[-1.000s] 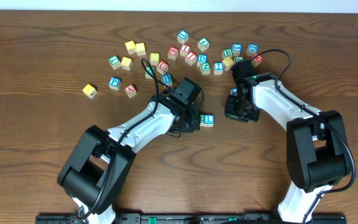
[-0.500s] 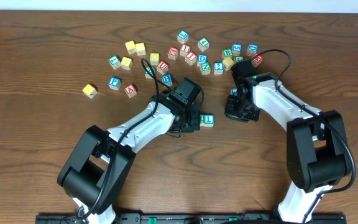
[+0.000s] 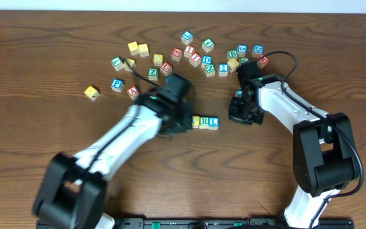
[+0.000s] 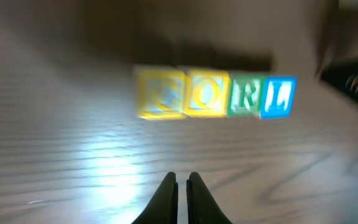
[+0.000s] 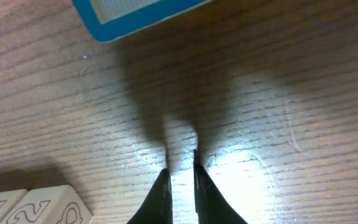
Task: Spell out CORL
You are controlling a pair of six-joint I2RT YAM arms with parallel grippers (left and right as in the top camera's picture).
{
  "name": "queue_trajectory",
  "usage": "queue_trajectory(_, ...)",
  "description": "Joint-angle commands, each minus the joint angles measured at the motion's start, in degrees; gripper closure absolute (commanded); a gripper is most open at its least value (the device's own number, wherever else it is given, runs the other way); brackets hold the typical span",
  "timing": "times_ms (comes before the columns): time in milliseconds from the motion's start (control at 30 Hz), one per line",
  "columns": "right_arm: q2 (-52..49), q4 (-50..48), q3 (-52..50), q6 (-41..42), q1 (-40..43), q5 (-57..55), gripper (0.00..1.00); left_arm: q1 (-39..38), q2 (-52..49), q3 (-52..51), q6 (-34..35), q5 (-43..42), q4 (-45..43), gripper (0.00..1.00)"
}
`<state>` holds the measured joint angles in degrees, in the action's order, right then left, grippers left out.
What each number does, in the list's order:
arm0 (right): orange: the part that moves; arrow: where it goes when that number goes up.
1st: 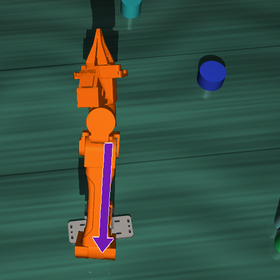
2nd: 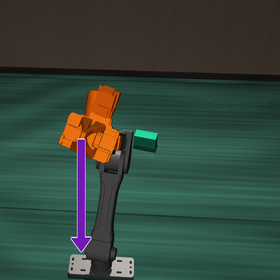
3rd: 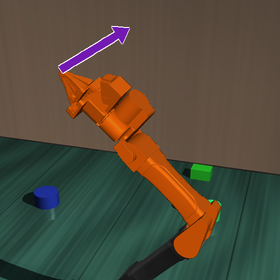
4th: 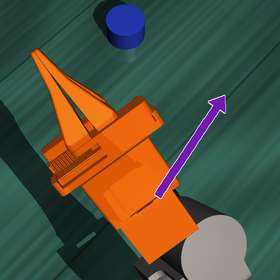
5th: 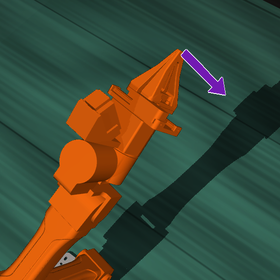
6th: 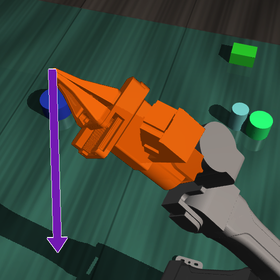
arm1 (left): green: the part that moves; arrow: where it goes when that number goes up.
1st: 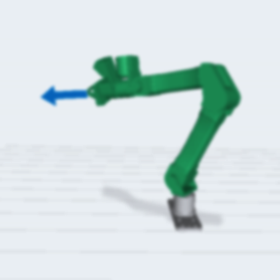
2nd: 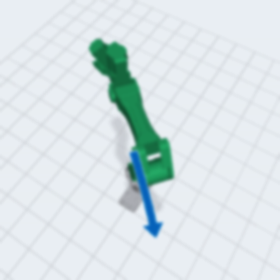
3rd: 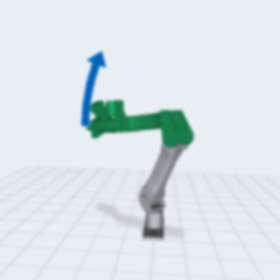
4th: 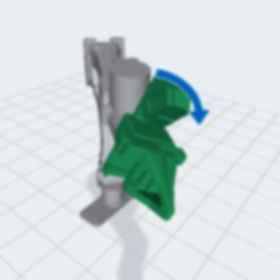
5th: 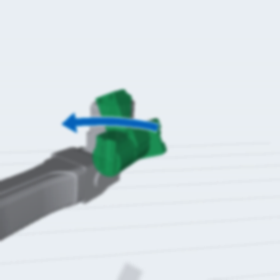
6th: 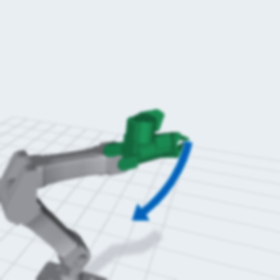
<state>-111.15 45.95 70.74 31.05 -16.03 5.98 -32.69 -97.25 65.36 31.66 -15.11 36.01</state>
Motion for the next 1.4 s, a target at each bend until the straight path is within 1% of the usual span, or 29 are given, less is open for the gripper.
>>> queue_trajectory(0, 0.4, -0.2, -0.3, 0.7, -1.0, 1.3, 0.92, 9.6, 5.5, -0.2, -2.6, 0.9, 2.0, 0.92)
queue_trajectory(100, 0.4, -0.3, -0.3, 1.7, -2.1, 1.2, 0.92, 15.2, 5.0, -0.3, -2.9, 0.9, 2.6, 0.92)
queue_trajectory(167, 0.4, -1.0, -0.3, 1.8, -2.7, 1.2, 0.91, 18.0, 3.7, -0.3, -4.9, 0.8, 2.5, 0.92)
queue_trajectory(233, 0.4, -2.2, -0.3, 2.1, -3.4, 1.2, 0.91, 19.6, 1.7, -0.3, -7.3, 0.8, 2.4, 0.92)
queue_trajectory(300, 0.4, -3.1, -0.3, 3.3, -4.2, 1.3, 0.91, 20.2, -0.5, -0.3, -7.4, 0.8, 2.5, 0.92)
queue_trajectory(467, 0.4, -3.5, -0.3, 4.1, -5.4, 1.2, 0.91, 19.0, -5.7, -0.3, -7.4, 0.0, 2.0, 0.92)
queue_trajectory(567, 0.4, -3.5, -0.3, 4.1, -5.4, 1.2, 0.91, 18.0, -7.3, -0.3, -7.4, -2.4, 1.1, 0.92)
queue_trajectory(767, 0.4, -3.5, -0.3, 4.1, -5.4, 1.3, 0.90, 15.6, -7.6, -0.3, -7.3, -2.6, -1.9, 0.92)
queue_trajectory(867, 0.4, -3.1, -0.3, 4.1, -5.5, 1.6, 0.90, 14.6, -7.6, -0.3, -4.8, -2.6, -2.5, 0.93)
queue_trajectory(1367, 0.4, -0.8, -0.4, 5.4, -5.5, 5.2, 0.91, 12.9, -10.1, -0.3, -4.7, -2.7, -3.6, 0.92)
